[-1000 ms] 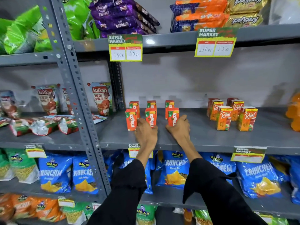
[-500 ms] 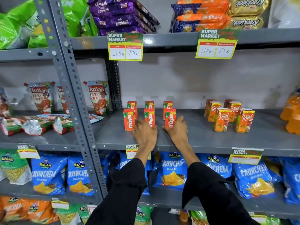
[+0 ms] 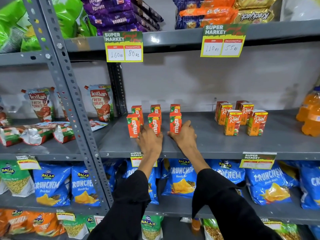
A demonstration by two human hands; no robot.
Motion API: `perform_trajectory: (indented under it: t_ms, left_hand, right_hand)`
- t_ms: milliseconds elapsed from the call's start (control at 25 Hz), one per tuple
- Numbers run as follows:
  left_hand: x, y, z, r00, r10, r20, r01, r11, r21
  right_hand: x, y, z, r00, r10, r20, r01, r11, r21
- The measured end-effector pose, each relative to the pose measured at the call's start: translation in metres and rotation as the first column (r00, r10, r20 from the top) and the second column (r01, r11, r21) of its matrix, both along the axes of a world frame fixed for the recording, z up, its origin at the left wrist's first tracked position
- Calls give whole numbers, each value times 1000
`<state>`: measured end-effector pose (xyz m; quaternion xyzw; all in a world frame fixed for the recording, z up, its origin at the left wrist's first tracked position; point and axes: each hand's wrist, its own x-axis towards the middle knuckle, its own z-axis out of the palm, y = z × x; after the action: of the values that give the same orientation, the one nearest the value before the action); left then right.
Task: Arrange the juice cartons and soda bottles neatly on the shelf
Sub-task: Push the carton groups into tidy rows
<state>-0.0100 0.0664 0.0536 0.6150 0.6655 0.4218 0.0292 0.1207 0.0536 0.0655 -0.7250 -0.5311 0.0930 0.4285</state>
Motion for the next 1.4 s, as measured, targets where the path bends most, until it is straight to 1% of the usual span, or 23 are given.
perform_trajectory:
  t_ms: [40,120,200,240,280,320,360,440,480,560,640,720,800,880,1000,1080,1240,1400]
  left_hand:
    - [0,-3,0,1000,-3,6,3,1000,-6]
    - [4,-19,2,1000,25,15,-25,999,36]
    - [10,-40,-1,997,79,7,-79,984,158]
    - [23,-54,-3,996,84,-10,-80,969,234]
    - [39,-68,-5,998,59,-17,-51,955,293]
    - [55,-79,-8,1000,0,-3,1,945,328]
    - [82,-91,-9,995,-87,43,68,938,339]
    - [136,-106,-8,951,-247,184,186,937,297]
    - [163,-109,-7,924,-293,244,225,936,269]
    - [208,-113,-6,892,-331,308,271,937,222]
    - [246,-112,-2,884,-331,331,287,942,175]
    - [268,-106,3,905,-287,314,267,958,104]
    - [282,-97,9,934,-238,265,241,970,21]
    - [282,-86,15,956,-190,225,209,976,-66]
    - [289,-74,20,984,-139,114,156,974,-164]
    - [297,-68,21,991,-119,55,126,977,-173]
    - [303,-59,17,994,-104,43,108,987,-119]
    - [301,-56,12,994,-91,57,95,993,-72]
  right_hand:
    - [2,-4,0,999,14,-33,-13,1000,26]
    - [12,-19,-3,996,56,-66,-50,994,102]
    - [24,-38,-6,995,91,-25,-85,976,202]
    - [40,-50,-7,996,90,0,-87,961,262]
    - [58,-62,-6,997,80,18,-81,943,323]
    - [75,-70,-6,998,66,24,-70,922,380]
    - [102,-80,-6,999,47,25,-53,906,419]
    - [155,-94,-4,1000,1,-2,0,892,453]
    - [183,-100,-3,1000,-23,-18,29,891,453]
    - [233,-110,-1,997,-76,-29,81,904,419]
    - [275,-113,2,991,-129,-29,132,939,317]
    - [298,-107,4,992,-122,-36,127,977,173]
    - [308,-99,6,995,-91,-31,92,994,53]
    - [305,-91,4,994,-105,42,106,994,-36]
    - [302,-81,1,984,-144,105,150,987,-49]
    - [302,-71,-1,982,-152,114,155,988,-20]
    - [308,-63,-9,991,-123,43,122,992,42]
    - [310,-57,-7,992,-123,36,122,992,27]
